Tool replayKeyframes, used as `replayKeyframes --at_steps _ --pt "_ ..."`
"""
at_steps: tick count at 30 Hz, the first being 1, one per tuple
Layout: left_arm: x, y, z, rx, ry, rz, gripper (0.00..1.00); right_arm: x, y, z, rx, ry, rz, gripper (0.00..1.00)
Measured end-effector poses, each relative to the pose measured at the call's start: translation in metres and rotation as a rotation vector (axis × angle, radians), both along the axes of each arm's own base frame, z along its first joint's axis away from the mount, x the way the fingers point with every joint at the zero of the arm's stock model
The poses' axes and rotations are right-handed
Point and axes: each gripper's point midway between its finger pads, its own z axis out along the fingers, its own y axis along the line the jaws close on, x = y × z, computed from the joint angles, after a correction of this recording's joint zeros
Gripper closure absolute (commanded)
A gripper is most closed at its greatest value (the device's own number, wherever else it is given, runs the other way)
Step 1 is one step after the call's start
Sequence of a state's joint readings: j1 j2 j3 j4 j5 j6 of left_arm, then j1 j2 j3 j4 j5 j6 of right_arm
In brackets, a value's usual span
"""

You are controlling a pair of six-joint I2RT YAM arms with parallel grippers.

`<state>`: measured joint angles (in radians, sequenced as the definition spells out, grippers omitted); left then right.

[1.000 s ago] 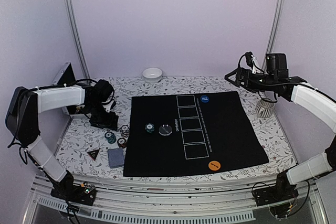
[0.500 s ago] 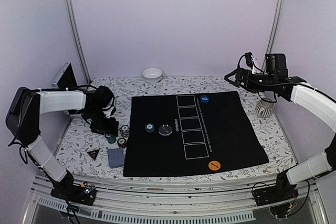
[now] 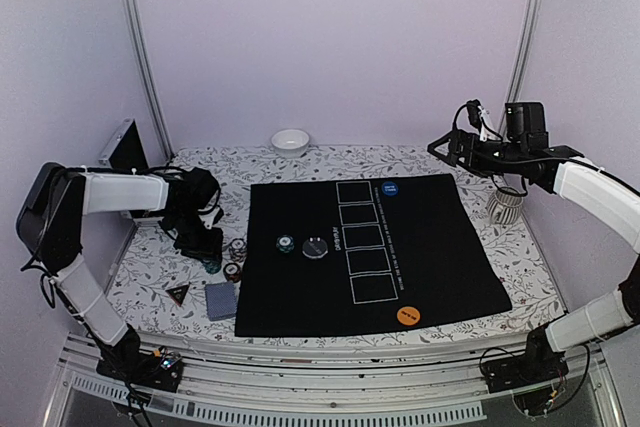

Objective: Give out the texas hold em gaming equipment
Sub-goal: Pick up the pile of poker chips from the pile of poker chips.

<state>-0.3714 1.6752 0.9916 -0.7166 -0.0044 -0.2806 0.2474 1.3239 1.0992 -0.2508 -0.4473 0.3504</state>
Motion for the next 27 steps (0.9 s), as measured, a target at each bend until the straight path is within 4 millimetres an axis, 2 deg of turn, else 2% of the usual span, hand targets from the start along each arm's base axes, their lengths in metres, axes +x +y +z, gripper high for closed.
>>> replayKeyframes --at_steps 3,4,10,14,19,23,25,27 --pt "0.001 0.0 0.0 -0.002 -0.005 0.003 0.96 0.0 0.0 0.0 0.0 0.001 0.0 0.01" --pt "0.001 0.0 0.0 -0.002 -0.005 -0.003 1.0 0.0 0.0 -0.001 -0.001 0.003 0.0 0.01" --pt "0.0 0.004 0.002 0.022 0.002 -0.013 1.0 0.0 0.0 -0.001 -0.001 0.004 0.0 0.01" --pt "0.003 0.01 0.015 0.06 -0.01 -0.02 1.0 0.0 0.0 -0.001 -0.001 0.004 0.0 0.01" --pt "0.021 0.01 0.054 0.071 -0.088 -0.024 1.0 -0.001 0.0 0.001 0.0 0.0 -0.001 0.01" --pt "0.03 0.001 0.092 0.047 -0.164 -0.041 1.0 -0.003 -0.001 0.004 0.003 -0.007 0.0 0.01" --pt "0.031 -0.008 0.11 0.042 -0.2 -0.072 1.0 -0.003 0.0 0.005 0.004 -0.008 0.002 0.01" --pt "0.03 -0.029 0.126 0.033 -0.232 -0.133 1.0 -0.005 0.0 0.007 0.008 -0.01 0.006 0.01"
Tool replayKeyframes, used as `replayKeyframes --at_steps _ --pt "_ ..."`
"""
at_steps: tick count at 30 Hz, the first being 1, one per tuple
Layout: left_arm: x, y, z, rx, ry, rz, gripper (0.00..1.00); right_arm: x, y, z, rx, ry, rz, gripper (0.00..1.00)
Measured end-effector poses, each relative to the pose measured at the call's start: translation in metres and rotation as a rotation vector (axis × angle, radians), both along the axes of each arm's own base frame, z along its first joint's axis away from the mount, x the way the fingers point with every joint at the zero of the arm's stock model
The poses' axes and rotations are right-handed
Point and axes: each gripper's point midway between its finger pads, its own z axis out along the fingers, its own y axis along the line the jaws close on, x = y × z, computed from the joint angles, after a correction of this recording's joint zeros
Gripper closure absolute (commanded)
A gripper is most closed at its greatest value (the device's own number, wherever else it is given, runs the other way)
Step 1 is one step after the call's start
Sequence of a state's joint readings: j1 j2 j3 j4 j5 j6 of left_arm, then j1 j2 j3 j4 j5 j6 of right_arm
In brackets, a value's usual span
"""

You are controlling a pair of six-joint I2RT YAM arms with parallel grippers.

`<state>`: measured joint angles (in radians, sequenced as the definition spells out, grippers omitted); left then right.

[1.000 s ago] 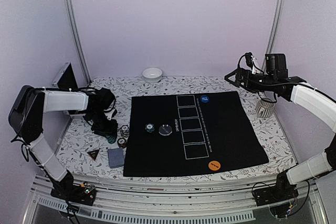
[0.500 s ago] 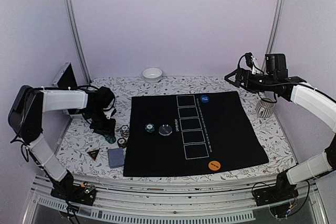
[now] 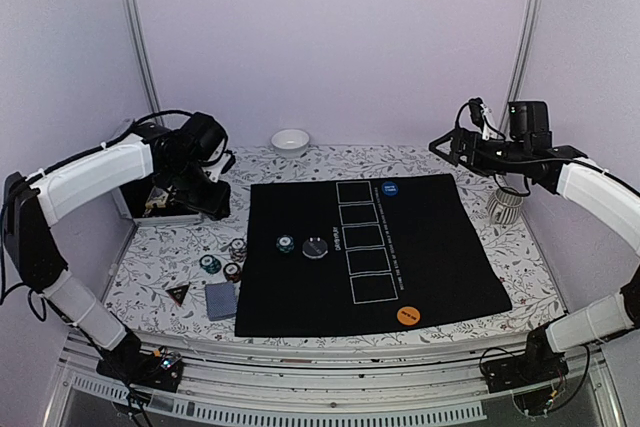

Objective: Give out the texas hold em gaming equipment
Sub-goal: Pass from the right arm to the left

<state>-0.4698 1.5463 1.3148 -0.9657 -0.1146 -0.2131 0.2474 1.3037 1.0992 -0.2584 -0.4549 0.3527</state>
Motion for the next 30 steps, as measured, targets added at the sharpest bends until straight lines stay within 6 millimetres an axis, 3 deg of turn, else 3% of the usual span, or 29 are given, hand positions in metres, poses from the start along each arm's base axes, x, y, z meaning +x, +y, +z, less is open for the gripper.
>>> replayKeyframes --at_steps 3,7,9,12,16,20,25,30 --pt "-0.01 -0.043 0.018 -0.02 -0.035 -0.124 1.0 -0.003 0.001 0.003 0.013 0.003 0.007 0.0" --pt "-0.032 -0.103 0.028 -0.041 -0.049 -0.311 1.0 -0.008 0.007 0.005 0.054 0.014 0.034 0.1" --pt "-0.043 -0.128 0.023 -0.033 -0.038 -0.389 1.0 -0.013 0.015 -0.003 0.099 0.036 0.067 0.16" --pt "-0.056 -0.157 0.014 -0.012 -0.021 -0.494 1.0 -0.025 0.037 -0.031 0.147 0.125 0.129 0.23" --pt "-0.069 -0.181 0.009 0.007 -0.022 -0.611 1.0 -0.046 0.101 -0.074 0.167 0.269 0.287 0.34" --pt "-0.083 -0.193 0.008 0.01 -0.02 -0.702 1.0 -0.076 0.159 -0.111 0.212 0.405 0.455 0.42" --pt "-0.088 -0.198 0.011 0.002 -0.025 -0.746 1.0 -0.095 0.203 -0.124 0.285 0.482 0.564 0.43" --pt "-0.087 -0.2 0.012 0.0 -0.031 -0.759 1.0 -0.105 0.241 -0.114 0.397 0.484 0.681 0.44"
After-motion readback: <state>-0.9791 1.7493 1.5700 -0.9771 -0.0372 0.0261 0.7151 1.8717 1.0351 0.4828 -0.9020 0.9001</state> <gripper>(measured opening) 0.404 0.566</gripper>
